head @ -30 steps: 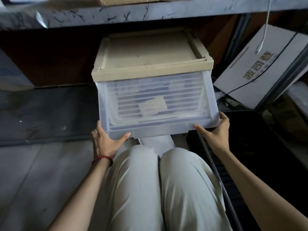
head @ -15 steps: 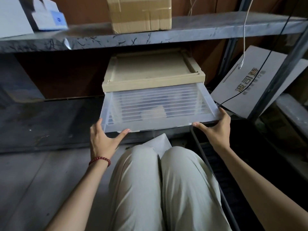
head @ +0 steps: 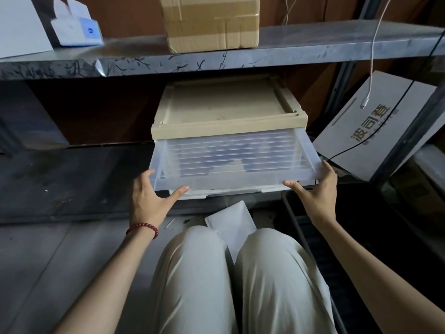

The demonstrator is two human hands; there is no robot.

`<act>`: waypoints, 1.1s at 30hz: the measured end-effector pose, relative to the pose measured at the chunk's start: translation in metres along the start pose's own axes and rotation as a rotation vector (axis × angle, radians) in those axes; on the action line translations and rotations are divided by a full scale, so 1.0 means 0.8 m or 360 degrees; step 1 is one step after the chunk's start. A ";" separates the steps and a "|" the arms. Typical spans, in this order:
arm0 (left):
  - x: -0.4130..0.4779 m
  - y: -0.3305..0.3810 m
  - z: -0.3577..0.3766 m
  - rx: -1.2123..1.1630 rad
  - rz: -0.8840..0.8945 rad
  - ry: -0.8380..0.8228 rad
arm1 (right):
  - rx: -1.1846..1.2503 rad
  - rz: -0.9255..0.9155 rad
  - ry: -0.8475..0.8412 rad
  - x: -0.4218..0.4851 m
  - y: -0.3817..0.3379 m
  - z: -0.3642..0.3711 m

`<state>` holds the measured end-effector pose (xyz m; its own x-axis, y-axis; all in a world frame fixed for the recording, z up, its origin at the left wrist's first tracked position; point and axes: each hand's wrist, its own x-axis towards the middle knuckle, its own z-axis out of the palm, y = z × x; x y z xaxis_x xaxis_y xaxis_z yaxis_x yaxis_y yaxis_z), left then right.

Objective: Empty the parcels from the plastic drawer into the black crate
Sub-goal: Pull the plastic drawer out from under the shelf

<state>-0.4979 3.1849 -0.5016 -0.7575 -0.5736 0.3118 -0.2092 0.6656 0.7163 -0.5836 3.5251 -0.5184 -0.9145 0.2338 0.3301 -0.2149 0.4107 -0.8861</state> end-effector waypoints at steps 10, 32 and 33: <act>0.073 0.017 0.036 0.0068 0.0129 -0.0013 | -0.0157 0.0037 -0.0003 0.086 -0.015 0.034; 0.124 0.042 0.082 0.0424 -0.0259 0.0245 | -0.0497 0.0134 0.0192 0.123 -0.036 0.095; 0.116 0.035 0.085 0.0423 -0.0260 0.0237 | -0.0503 0.0108 0.0191 0.116 -0.028 0.096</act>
<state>-0.6159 3.1825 -0.4953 -0.6062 -0.7333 0.3079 -0.4892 0.6491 0.5826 -0.6901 3.4701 -0.4923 -0.8722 0.3643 0.3266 -0.0211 0.6388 -0.7691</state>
